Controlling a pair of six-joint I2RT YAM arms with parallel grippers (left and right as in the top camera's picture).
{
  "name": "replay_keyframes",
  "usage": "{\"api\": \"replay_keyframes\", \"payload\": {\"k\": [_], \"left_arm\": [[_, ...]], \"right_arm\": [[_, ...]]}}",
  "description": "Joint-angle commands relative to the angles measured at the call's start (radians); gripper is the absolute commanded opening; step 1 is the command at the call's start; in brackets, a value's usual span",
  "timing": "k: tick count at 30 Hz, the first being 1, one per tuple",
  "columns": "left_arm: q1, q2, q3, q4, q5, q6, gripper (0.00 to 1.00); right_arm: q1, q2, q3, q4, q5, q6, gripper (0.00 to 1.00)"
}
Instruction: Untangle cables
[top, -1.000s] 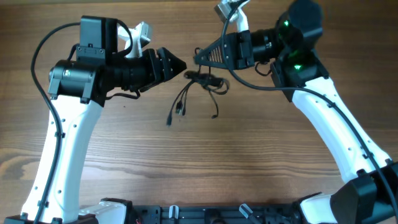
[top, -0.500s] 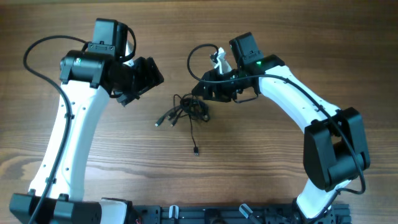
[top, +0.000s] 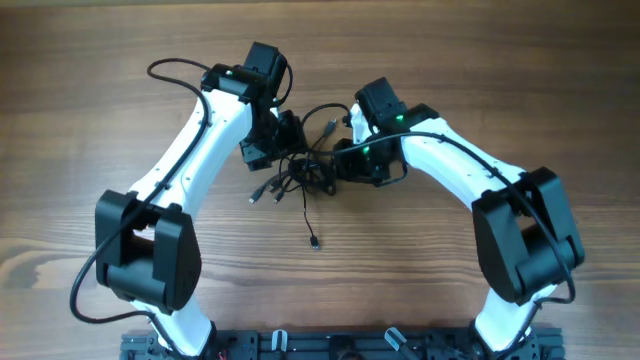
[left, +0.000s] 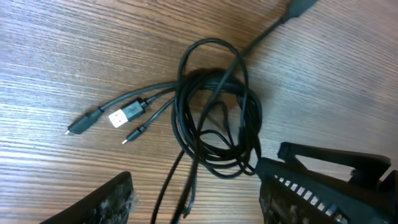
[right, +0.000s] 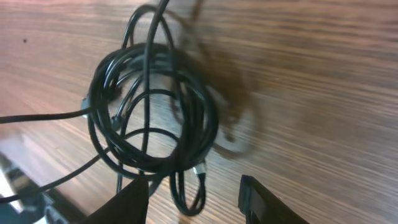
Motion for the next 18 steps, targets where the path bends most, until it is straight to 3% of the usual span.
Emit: {"api": "replay_keyframes", "payload": {"k": [1,3,5,6,8,9,13,17,18], "left_arm": [[0.003,0.038,-0.032,0.010,-0.028,0.001,0.66],[0.004,0.065,-0.047,0.022,-0.028,0.002,0.66],[0.004,0.076,-0.051,0.024,-0.029,0.002,0.65],[0.004,0.077,-0.051,0.024,-0.030,0.002,0.65],[0.004,0.077,-0.052,0.024,-0.054,0.002,0.65],[0.006,0.077,-0.052,0.023,-0.054,0.002,0.65],[0.019,0.077,-0.052,0.019,-0.041,0.012,0.66],[0.141,0.076,-0.052,0.011,0.428,0.276,0.69],[0.163,0.076,-0.052,0.007,0.472,0.312,0.72]], "right_arm": [[0.027,0.027,-0.013,0.012,-0.055,0.003,0.46],[0.053,0.027,-0.029,0.015,0.036,0.038,0.43],[0.056,0.027,-0.032,0.023,0.072,0.053,0.30],[0.057,0.027,-0.032,0.027,0.072,0.053,0.29],[0.056,0.027,-0.034,0.027,0.073,0.053,0.16],[0.056,0.027,-0.034,0.027,0.072,0.053,0.04],[0.041,-0.008,-0.004,0.024,-0.022,0.027,0.05],[0.023,-0.185,0.043,0.130,-0.300,-0.037,0.04],[0.023,-0.225,0.043,0.168,-0.341,-0.019,0.04]]}}
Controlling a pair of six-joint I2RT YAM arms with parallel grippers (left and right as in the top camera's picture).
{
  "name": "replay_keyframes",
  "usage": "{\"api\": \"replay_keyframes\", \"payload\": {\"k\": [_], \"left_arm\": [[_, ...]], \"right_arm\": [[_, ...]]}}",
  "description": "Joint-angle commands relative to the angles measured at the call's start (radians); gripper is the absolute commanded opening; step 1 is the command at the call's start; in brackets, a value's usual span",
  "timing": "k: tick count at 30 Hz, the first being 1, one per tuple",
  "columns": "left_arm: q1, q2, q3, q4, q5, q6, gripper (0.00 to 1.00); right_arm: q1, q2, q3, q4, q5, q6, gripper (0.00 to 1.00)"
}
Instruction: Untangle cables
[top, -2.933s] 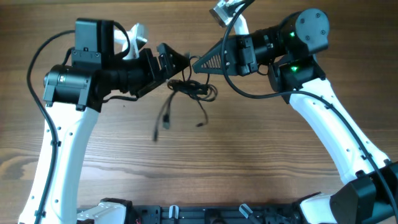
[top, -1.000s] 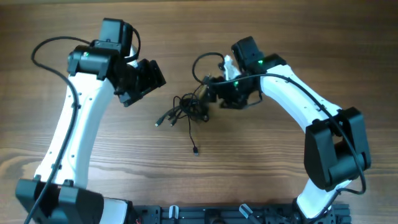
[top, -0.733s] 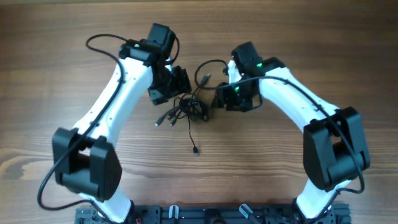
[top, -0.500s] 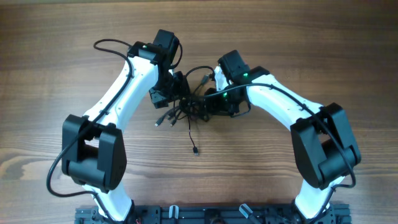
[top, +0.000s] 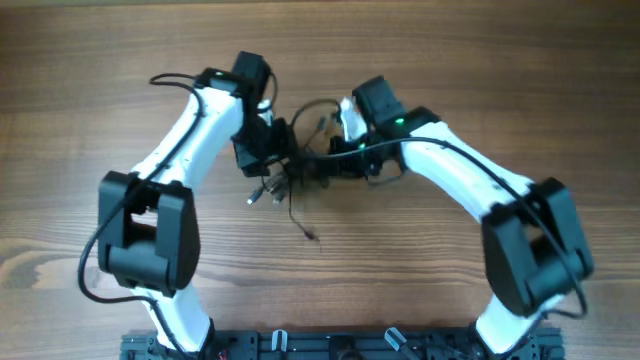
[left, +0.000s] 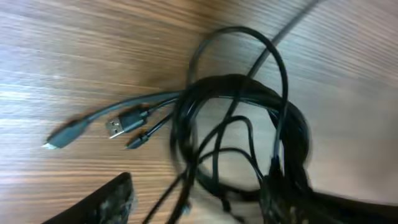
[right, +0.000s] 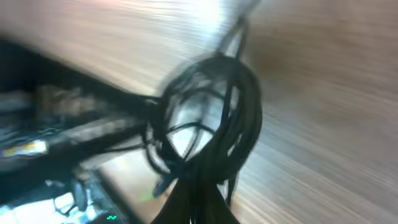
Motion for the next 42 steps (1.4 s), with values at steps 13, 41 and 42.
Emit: {"api": "replay_keyframes", "payload": {"k": [13,41,42], "left_arm": [[0.153,0.006,-0.006,-0.058,0.035,0.071,0.04],[0.013,-0.005,-0.005,-0.149,-0.005,0.022,0.04],[0.013,-0.005,-0.005,-0.130,-0.050,0.015,0.04]], "right_arm": [[-0.154,-0.303,0.048,0.315,-0.392,0.209,0.04],[0.260,-0.207,0.048,-0.011,0.380,-0.401,0.04],[0.256,-0.218,0.051,0.000,0.381,-0.328,0.04]]}}
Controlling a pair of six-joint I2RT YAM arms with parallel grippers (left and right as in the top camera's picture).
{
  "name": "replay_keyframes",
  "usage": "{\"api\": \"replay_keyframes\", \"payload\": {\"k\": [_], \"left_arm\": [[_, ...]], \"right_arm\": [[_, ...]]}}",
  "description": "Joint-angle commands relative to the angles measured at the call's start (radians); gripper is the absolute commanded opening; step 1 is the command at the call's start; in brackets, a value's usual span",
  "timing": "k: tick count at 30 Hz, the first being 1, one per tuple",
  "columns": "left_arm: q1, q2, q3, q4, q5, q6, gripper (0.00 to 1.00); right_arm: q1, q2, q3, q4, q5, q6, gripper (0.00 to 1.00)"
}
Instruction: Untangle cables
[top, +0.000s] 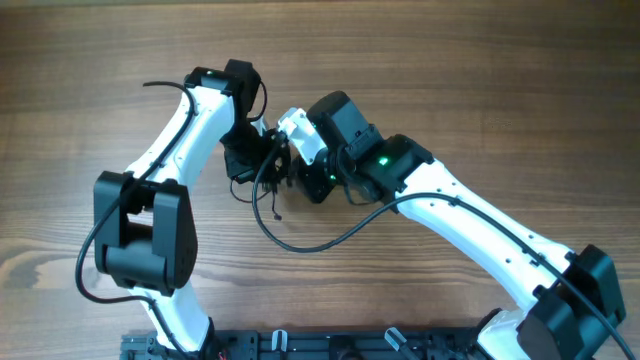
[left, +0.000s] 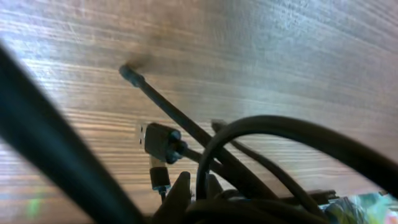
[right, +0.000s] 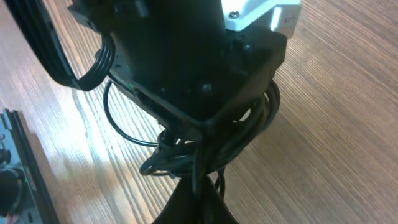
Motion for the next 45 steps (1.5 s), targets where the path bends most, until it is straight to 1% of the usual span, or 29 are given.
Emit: {"api": "replay_keyframes", "payload": {"k": [1,3,6,9,11,12,13,14,15,16,17,18,19,20,21,22,24,25,26,27,28,30,31,33,37,42,43,45], "left_arm": [[-0.006,-0.003,-0.001,0.030,-0.109,-0.043,0.04],[-0.006,-0.003,-0.001,0.033,-0.177,-0.077,0.04],[-0.006,-0.003,-0.001,0.046,-0.197,-0.079,0.04],[-0.006,-0.003,-0.002,0.069,-0.208,-0.088,0.04],[-0.006,-0.003,-0.001,0.071,-0.202,-0.087,0.04],[-0.006,-0.004,-0.001,0.068,-0.175,-0.079,0.04],[-0.006,-0.004,-0.001,0.068,-0.102,-0.042,0.04],[-0.002,-0.005,0.001,0.069,0.017,0.019,0.04],[0.005,-0.006,0.002,0.077,0.123,0.059,0.04],[0.014,-0.008,0.002,0.085,0.187,0.058,0.04],[0.029,-0.008,0.002,0.086,0.241,0.040,0.04],[0.039,-0.008,0.002,0.077,0.264,0.025,0.04],[0.048,-0.008,0.002,0.056,0.305,0.026,0.04],[0.057,-0.008,0.002,0.029,0.339,0.031,0.04],[0.061,-0.008,0.002,0.009,0.348,0.035,0.04],[0.061,-0.008,0.002,-0.016,0.342,0.074,0.04],[0.059,-0.008,0.002,-0.043,0.320,0.086,0.04],[0.057,-0.008,0.002,-0.063,0.321,0.087,0.04],[0.053,-0.008,0.002,-0.079,0.320,0.126,0.04],[0.044,-0.008,0.002,-0.102,0.315,0.174,0.04],[0.034,-0.008,0.002,-0.120,0.305,0.191,0.04],[0.009,-0.008,0.002,-0.133,0.270,0.196,0.04],[-0.010,-0.008,0.002,-0.138,0.245,0.197,0.04],[-0.050,-0.008,0.002,-0.158,0.239,0.240,0.04],[-0.066,-0.008,0.002,-0.155,0.238,0.240,0.04],[-0.066,-0.008,0.002,-0.160,0.238,0.240,0.04],[-0.066,-0.008,0.002,-0.156,0.238,0.240,0.04],[-0.066,-0.008,0.002,-0.150,0.231,0.240,0.04]], "right_arm": [[-0.018,-0.029,0.015,0.037,0.020,0.190,0.04],[-0.051,-0.080,0.016,0.044,0.019,0.273,0.04],[-0.143,-0.188,0.016,0.042,0.019,0.361,0.04],[-0.246,-0.309,0.016,0.019,0.039,0.369,0.04],[-0.294,-0.351,0.016,-0.025,0.126,0.378,0.04],[-0.302,-0.354,0.016,-0.043,0.146,0.379,0.04],[-0.305,-0.350,0.016,-0.064,0.144,0.379,0.04],[-0.305,-0.334,0.016,-0.086,0.082,0.368,0.04],[-0.304,-0.314,0.016,-0.091,-0.066,0.289,0.06],[-0.304,-0.300,0.016,-0.091,-0.188,0.208,0.16],[-0.294,-0.269,0.016,-0.096,-0.349,0.109,0.35],[-0.282,-0.244,0.016,-0.105,-0.402,0.063,0.51],[-0.259,-0.214,0.016,-0.116,-0.423,0.015,0.57],[-0.230,-0.181,0.016,-0.121,-0.423,-0.028,0.60],[-0.211,-0.159,0.016,-0.113,-0.424,-0.043,0.60],[-0.192,-0.140,0.016,-0.082,-0.447,-0.040,0.61],[-0.188,-0.139,0.016,-0.026,-0.535,-0.041,0.61],[-0.187,-0.138,0.016,0.004,-0.573,-0.045,0.66],[-0.187,-0.137,0.016,-0.003,-0.562,-0.069,0.67],[-0.188,-0.136,0.016,-0.027,-0.554,-0.113,0.67],[-0.188,-0.136,0.016,-0.039,-0.554,-0.123,0.68],[-0.187,-0.136,0.016,-0.069,-0.555,-0.128,0.69],[-0.186,-0.134,0.016,-0.108,-0.554,-0.166,0.69],[-0.186,-0.124,0.016,-0.148,-0.559,-0.187,0.69],[-0.156,-0.098,0.016,-0.204,-0.648,-0.227,0.69],[-0.119,-0.080,0.016,-0.231,-0.629,-0.227,0.68],[-0.114,-0.080,0.016,-0.230,-0.665,-0.228,0.66],[-0.114,-0.080,0.016,-0.227,-0.749,-0.227,0.55]]}}
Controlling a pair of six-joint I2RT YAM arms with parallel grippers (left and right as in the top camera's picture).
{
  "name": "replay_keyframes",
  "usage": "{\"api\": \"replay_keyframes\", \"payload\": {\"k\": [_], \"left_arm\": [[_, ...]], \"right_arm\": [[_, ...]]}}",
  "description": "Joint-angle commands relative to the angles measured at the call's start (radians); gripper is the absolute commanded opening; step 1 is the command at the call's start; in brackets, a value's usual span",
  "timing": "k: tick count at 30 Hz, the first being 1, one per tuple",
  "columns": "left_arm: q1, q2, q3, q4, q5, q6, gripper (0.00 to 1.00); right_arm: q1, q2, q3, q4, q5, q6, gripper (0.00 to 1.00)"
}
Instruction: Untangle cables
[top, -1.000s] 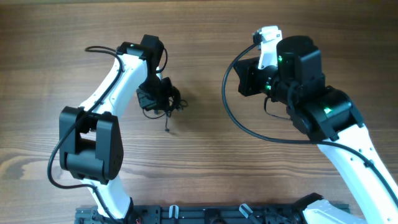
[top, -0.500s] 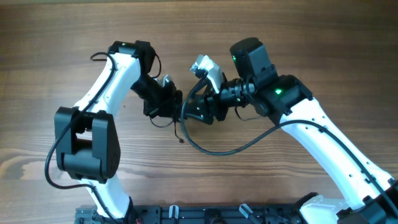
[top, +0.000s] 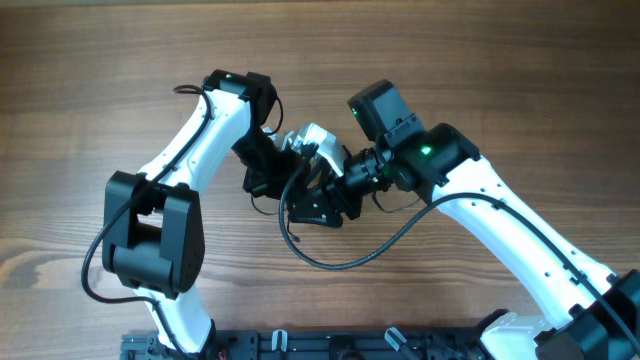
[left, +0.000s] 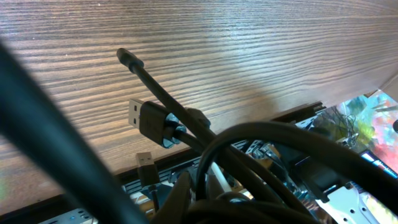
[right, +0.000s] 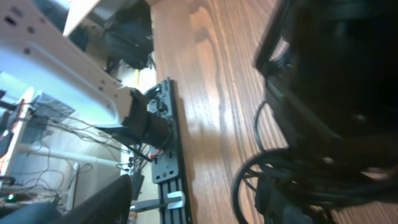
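Observation:
The tangled black cable bundle hangs above the wooden table between the two grippers. My left gripper is shut on it; in the left wrist view its fingers pinch thick black strands. A USB plug and a thin barrel plug stick out free. My right gripper stands open just right of the bundle. In its own view a cable loop lies by its right finger, under the left gripper's black body. One long strand sags in a wide loop toward the front.
Wooden table all around. A black mounting rail runs along the front edge, also seen in the right wrist view as the rail. Both white arms cross the middle of the table.
My right gripper has opened and let go of the bundle, and sits a little lower and to the right. The left gripper still holds the bundle and has tilted.
First the coil lay on the table with both grippers open beside it. Then my right gripper was shut on the coil. Later both grippers were shut on it, lifted and shifted left. Now only the left one holds it.

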Motion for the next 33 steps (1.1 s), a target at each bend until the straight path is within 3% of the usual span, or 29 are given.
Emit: {"api": "replay_keyframes", "payload": {"k": [1,4,10,13,15,18,20,25,28,30,33], "left_arm": [[0.003,-0.007,0.002,0.007,-0.003,0.020,0.04],[0.003,-0.007,0.002,0.006,-0.003,0.020,0.04],[0.003,-0.007,0.002,-0.043,-0.003,0.021,0.04],[0.003,-0.007,0.002,-0.055,-0.003,0.021,0.04],[0.003,-0.007,0.002,-0.041,-0.031,0.020,0.04],[0.003,-0.007,0.002,-0.034,-0.037,0.020,0.04],[0.003,-0.007,0.002,0.000,-0.080,0.014,0.04],[0.005,-0.007,0.001,0.079,-0.323,-0.192,0.04],[0.029,-0.007,0.001,0.090,-0.323,-0.192,0.04],[0.058,-0.007,0.001,0.098,-0.313,-0.221,0.04],[0.129,-0.007,0.001,0.085,-0.124,-0.174,0.10]], "right_arm": [[0.008,0.017,0.009,0.001,-0.165,-0.019,0.55],[0.008,0.017,0.009,-0.001,-0.246,-0.019,0.56],[0.008,0.021,0.008,-0.011,-0.036,0.038,0.57],[0.026,0.072,0.008,-0.007,-0.076,0.043,0.55],[0.031,0.090,0.008,0.027,-0.212,0.044,0.54],[0.030,0.089,0.008,0.092,-0.296,0.130,0.33],[0.026,0.088,0.009,0.191,-0.323,0.291,0.04],[-0.122,0.059,0.009,0.438,-0.475,0.557,0.04],[-0.262,0.041,0.009,0.544,-0.475,0.669,0.04],[-0.311,0.041,0.009,0.552,-0.463,0.669,0.04],[-0.336,0.041,0.009,0.552,-0.425,0.669,0.04]]}}
